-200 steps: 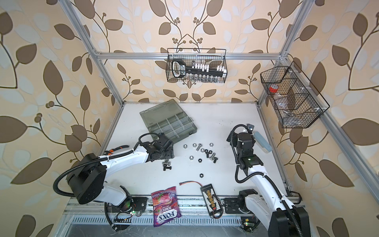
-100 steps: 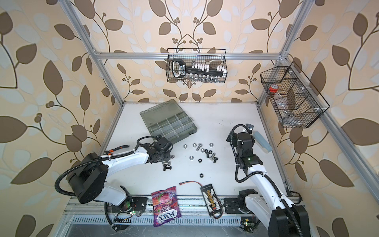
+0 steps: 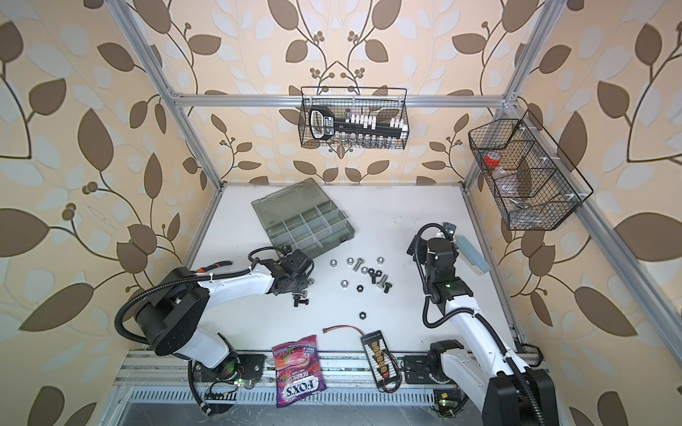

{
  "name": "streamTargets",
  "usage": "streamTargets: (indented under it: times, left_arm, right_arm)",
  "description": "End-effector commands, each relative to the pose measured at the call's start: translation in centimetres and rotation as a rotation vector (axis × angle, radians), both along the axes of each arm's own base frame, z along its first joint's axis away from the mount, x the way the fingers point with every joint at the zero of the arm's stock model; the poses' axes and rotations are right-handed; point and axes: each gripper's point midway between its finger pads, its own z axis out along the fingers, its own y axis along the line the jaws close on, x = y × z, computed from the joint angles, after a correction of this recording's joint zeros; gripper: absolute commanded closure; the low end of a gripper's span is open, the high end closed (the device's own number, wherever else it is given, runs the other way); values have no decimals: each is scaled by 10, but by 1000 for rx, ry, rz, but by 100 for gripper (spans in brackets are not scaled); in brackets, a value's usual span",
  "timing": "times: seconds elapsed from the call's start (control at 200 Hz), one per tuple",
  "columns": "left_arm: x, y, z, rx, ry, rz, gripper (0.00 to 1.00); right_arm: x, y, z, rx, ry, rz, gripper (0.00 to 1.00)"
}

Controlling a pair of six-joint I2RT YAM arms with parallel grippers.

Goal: Sort the screws and nuts into containers
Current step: Pick up the screw at the center of the table.

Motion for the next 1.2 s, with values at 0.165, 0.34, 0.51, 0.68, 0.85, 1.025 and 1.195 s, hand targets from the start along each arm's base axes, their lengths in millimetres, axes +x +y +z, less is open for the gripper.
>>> streamTargets:
  times: [0.165,0.34,0.51,0.68,0.85,1.025,1.195]
  left_arm:
    - [3,1,-6,34,-7,5,69]
    - [1,0,-8,24,6,10,75]
    - [0,1,-10,14,9,23,79]
    - [-1,1,-11,9,11,30,83]
    - [2,-3,-9,1,0,25,91]
    - [7,-10,-4,-21,-16,-7,100]
    - [12,-20,11,-22,-48,-70,100]
  right_arm:
    - [1,2,4,13,-18,4,0]
    - [1,1,4,11,-19,-1,0]
    - [1,1,5,12,-21,-3,0]
    - [1,1,6,13,-25,-5,0]
    - [0,1,7,14,-30,-5,0]
    - [0,1,8,14,-34,-5,0]
    - [0,0,9,13,-38,-9,1]
